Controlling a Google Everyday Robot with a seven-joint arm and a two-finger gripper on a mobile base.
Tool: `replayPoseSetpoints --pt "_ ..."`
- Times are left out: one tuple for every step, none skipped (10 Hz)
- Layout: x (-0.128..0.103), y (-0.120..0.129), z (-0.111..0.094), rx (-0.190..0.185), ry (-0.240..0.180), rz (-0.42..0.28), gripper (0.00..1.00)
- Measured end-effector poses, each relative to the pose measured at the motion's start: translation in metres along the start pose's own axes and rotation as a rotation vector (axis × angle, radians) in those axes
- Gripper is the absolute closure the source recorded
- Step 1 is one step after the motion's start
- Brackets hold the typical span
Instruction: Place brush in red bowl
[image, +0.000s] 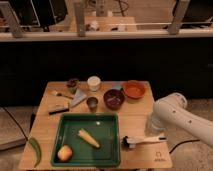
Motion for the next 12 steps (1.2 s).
replayPoseSetpoints --pt "-0.002 0.001 -0.001 -0.006 -0.013 -0.028 0.41" --pt "-0.003 0.002 -0.001 -0.014 -0.019 -0.047 0.32" --pt "-0.004 0.003 0.000 -0.019 -0.024 -0.059 0.26" --pt "-0.005 0.003 0.002 -0.028 -0.030 -0.079 0.20" --pt "-0.005 0.003 0.005 -0.034 -0.035 -0.091 0.20" --pt "-0.004 0.003 0.006 -0.037 -0.036 -0.095 0.20" --pt "-0.002 0.003 0.008 -0.039 -0.038 -0.098 0.20" --pt "0.000 0.004 0.010 -0.040 -0.039 -0.100 0.20" --pt "0.002 0.005 0.012 -0.040 -0.039 -0.100 0.20" --pt "0.004 0.005 0.014 -0.032 -0.041 -0.099 0.20" --pt "0.005 0.004 0.017 -0.025 -0.043 -0.098 0.20" --pt "0.006 0.004 0.018 -0.022 -0.043 -0.098 0.20"
